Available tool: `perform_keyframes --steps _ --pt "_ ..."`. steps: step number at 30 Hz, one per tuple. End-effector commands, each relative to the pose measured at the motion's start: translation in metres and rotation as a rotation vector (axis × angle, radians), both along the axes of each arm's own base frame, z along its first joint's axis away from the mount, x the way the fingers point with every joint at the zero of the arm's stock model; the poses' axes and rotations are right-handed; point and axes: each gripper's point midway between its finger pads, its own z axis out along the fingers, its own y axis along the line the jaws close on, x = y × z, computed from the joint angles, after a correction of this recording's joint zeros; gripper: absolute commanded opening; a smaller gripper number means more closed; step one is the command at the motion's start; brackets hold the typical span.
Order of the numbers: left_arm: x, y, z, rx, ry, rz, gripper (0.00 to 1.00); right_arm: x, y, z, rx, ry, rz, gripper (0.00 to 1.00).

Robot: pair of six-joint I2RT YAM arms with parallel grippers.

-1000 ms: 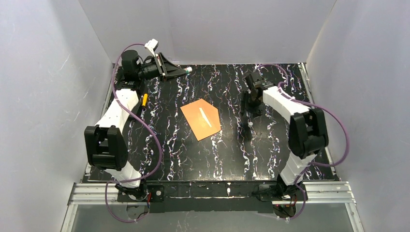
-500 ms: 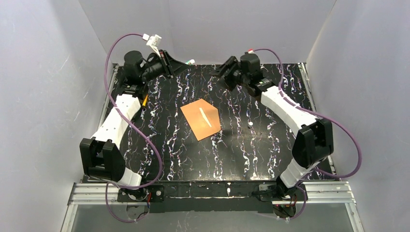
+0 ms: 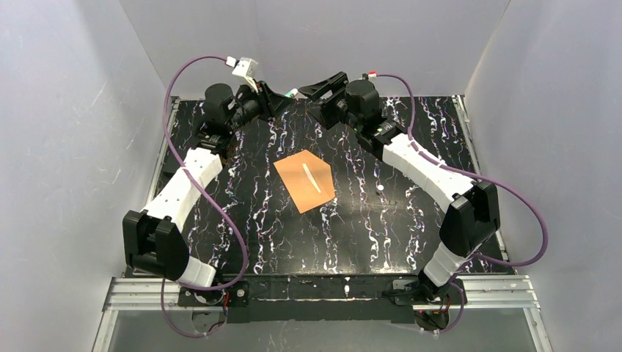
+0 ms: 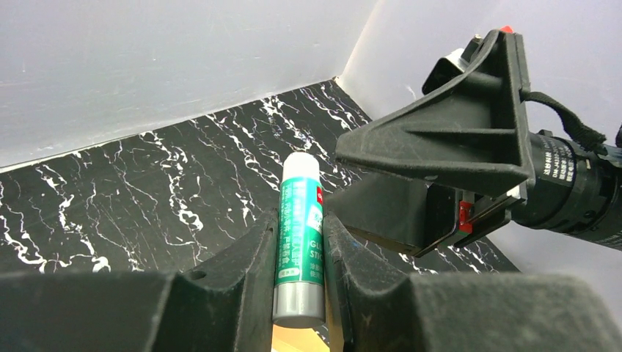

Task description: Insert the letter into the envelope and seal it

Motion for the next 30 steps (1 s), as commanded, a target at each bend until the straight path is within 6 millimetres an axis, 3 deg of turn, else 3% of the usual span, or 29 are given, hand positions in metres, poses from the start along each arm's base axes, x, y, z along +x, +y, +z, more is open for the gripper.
perform_keyframes --steps 1,8,15,21,25,27,30 --pt "-0.010 0.007 0.028 -0.001 -0.088 0.050 0.00 0.001 -0.001 0.052 0.116 -0.100 -0.032 0.81" --pt "-0.015 -0.002 0.023 -0.010 -0.065 -0.010 0.00 0.001 0.023 0.073 0.178 -0.195 0.074 0.77" --pt "-0.015 -0.005 0.023 -0.017 -0.056 -0.023 0.00 0.004 0.031 0.059 0.132 -0.167 0.081 0.69" --pt "-0.015 -0.007 0.017 -0.020 -0.036 -0.035 0.00 0.001 0.040 0.069 0.184 -0.206 0.130 0.47" --pt "-0.017 -0.010 0.015 -0.034 -0.005 -0.051 0.00 -0.002 0.046 0.070 0.176 -0.226 0.168 0.27" --pt "-0.016 -0.012 0.012 -0.038 0.031 -0.059 0.05 -0.002 0.045 0.069 0.143 -0.234 0.167 0.18" --pt "-0.021 -0.015 0.009 -0.036 0.085 -0.092 0.31 -0.004 0.041 0.071 0.076 -0.282 0.174 0.09"
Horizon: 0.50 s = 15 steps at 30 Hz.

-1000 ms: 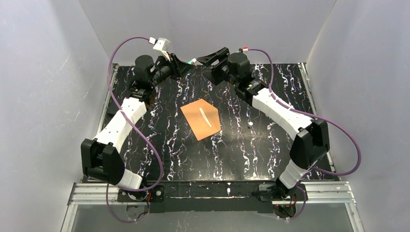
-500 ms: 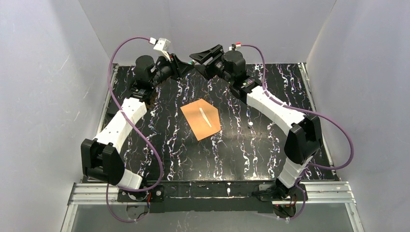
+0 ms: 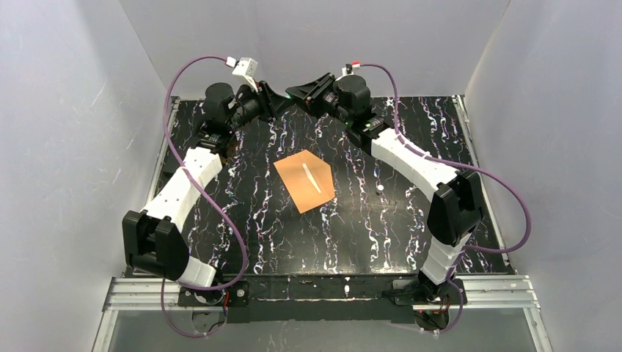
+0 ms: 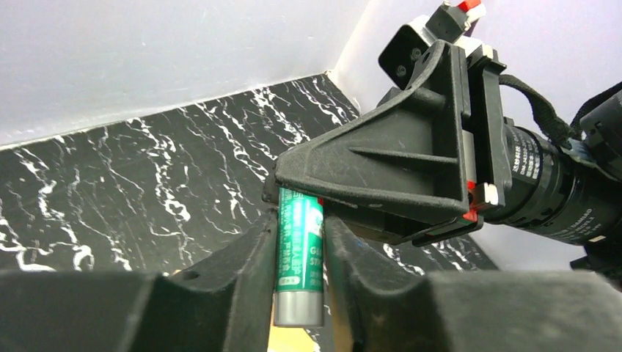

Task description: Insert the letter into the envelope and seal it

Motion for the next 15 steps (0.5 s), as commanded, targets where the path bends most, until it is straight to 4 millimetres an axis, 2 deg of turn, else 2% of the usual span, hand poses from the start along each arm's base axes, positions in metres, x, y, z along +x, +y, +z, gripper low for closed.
perform_keyframes --steps 1,4,7,8,11,15 --pt "-0.019 -0.012 0.012 -0.024 0.057 -0.090 0.39 -0.011 -0.001 0.052 -0.035 -0.208 0.032 0.08" --pt "-0.031 -0.016 0.017 -0.064 0.116 -0.150 0.55 -0.016 -0.003 0.050 -0.132 -0.294 0.065 0.05" --pt "-0.044 -0.020 0.018 -0.099 0.232 -0.246 0.61 -0.022 -0.006 0.044 -0.241 -0.365 0.128 0.04" --pt "-0.047 -0.022 0.022 -0.107 0.263 -0.266 0.61 -0.027 -0.005 0.044 -0.263 -0.403 0.164 0.05" --pt "-0.062 -0.029 0.009 -0.136 0.400 -0.357 0.59 -0.042 0.000 0.042 -0.295 -0.498 0.281 0.05" --pt "-0.075 -0.029 0.009 -0.168 0.415 -0.428 0.58 -0.055 -0.001 0.016 -0.363 -0.518 0.391 0.05"
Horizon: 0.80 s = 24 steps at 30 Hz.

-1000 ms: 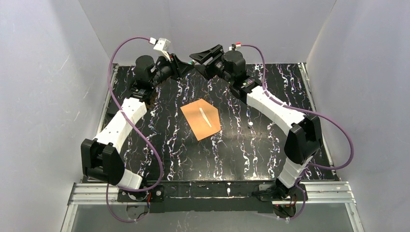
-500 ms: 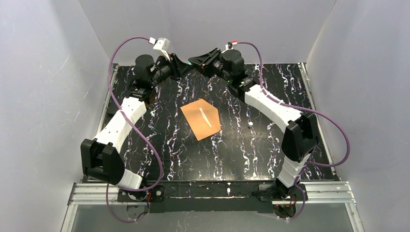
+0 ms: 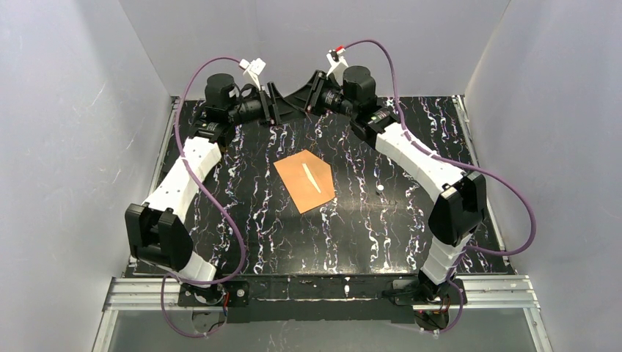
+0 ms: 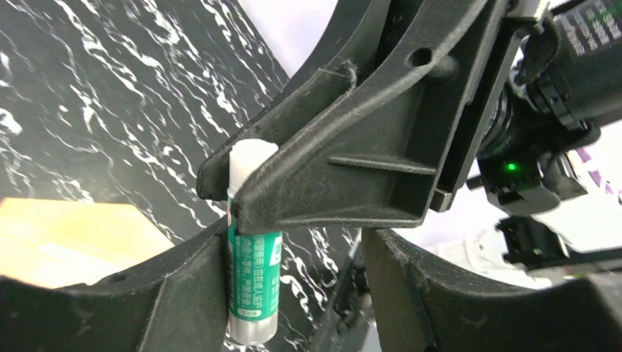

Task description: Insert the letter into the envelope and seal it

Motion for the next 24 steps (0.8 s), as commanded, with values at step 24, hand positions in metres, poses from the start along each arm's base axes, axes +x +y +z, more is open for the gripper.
perform_keyframes --steps 24 --pt "-0.025 0.011 -0.015 -0.109 0.226 -0.146 0.21 -0.045 0.004 -0.026 -0.056 -0.055 0.412 0.08"
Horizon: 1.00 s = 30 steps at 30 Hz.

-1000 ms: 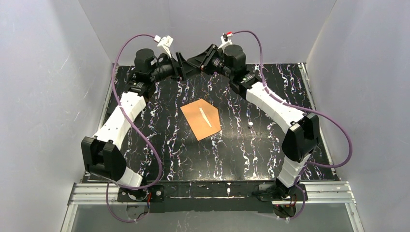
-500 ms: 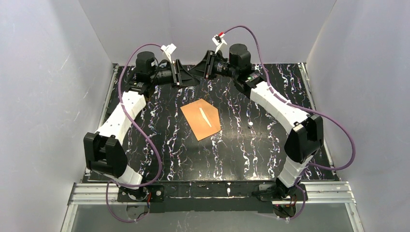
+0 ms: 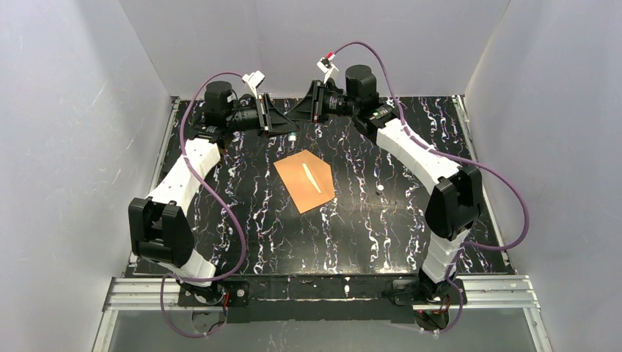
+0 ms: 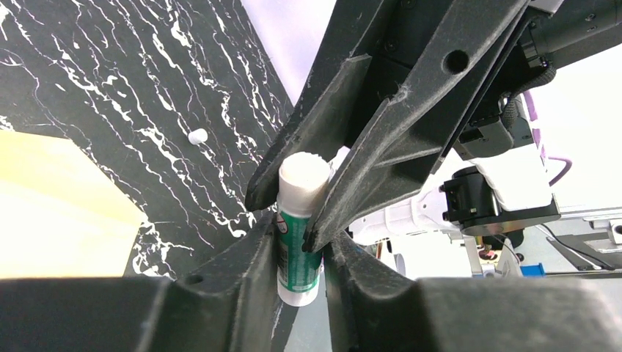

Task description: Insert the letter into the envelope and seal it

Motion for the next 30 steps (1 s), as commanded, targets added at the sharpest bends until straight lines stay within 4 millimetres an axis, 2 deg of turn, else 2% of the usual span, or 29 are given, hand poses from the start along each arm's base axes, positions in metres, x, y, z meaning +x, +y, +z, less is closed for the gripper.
perform_keyframes --steps 1,3,5,7,8,12,13,14,18,24,27,30 --pt "-0.003 0.002 0.014 -0.030 -0.028 -0.020 0.18 -0.010 0.005 0.007 0.044 -0.007 0.069 0.08" --pt "-0.004 0.001 0.013 -0.032 -0.023 -0.029 0.11 -0.009 0.007 0.007 0.056 0.009 0.071 0.08" --pt "-0.005 0.001 0.013 -0.034 -0.021 -0.039 0.00 -0.008 0.008 0.007 0.058 0.013 0.068 0.08" --pt "-0.005 0.001 0.013 -0.032 -0.026 -0.038 0.00 -0.007 0.008 0.008 0.059 0.010 0.063 0.11" --pt "-0.005 0.001 0.013 -0.030 -0.033 -0.034 0.00 -0.007 0.007 0.009 0.058 0.007 0.055 0.17" --pt "-0.002 0.003 0.016 -0.015 -0.075 -0.001 0.00 0.010 -0.003 0.021 0.068 -0.031 -0.084 0.75" --pt "0.001 0.005 0.016 -0.006 -0.090 0.021 0.00 0.015 -0.008 0.028 0.086 -0.033 -0.135 0.84" --pt "0.002 0.006 0.017 0.004 -0.112 0.040 0.00 0.018 -0.014 0.035 0.113 -0.040 -0.182 0.88" --pt "0.015 0.011 0.025 0.035 -0.192 0.111 0.00 0.024 -0.032 0.064 0.244 -0.104 -0.312 0.94" --pt "0.040 0.018 0.047 0.066 -0.292 0.218 0.00 0.011 -0.057 0.103 0.371 -0.268 -0.387 0.95" --pt "0.048 0.024 0.063 0.071 -0.335 0.282 0.00 0.006 -0.054 0.108 0.365 -0.299 -0.353 0.94" --pt "0.054 0.032 0.085 0.065 -0.370 0.371 0.00 0.003 -0.046 0.100 0.290 -0.348 -0.334 0.91"
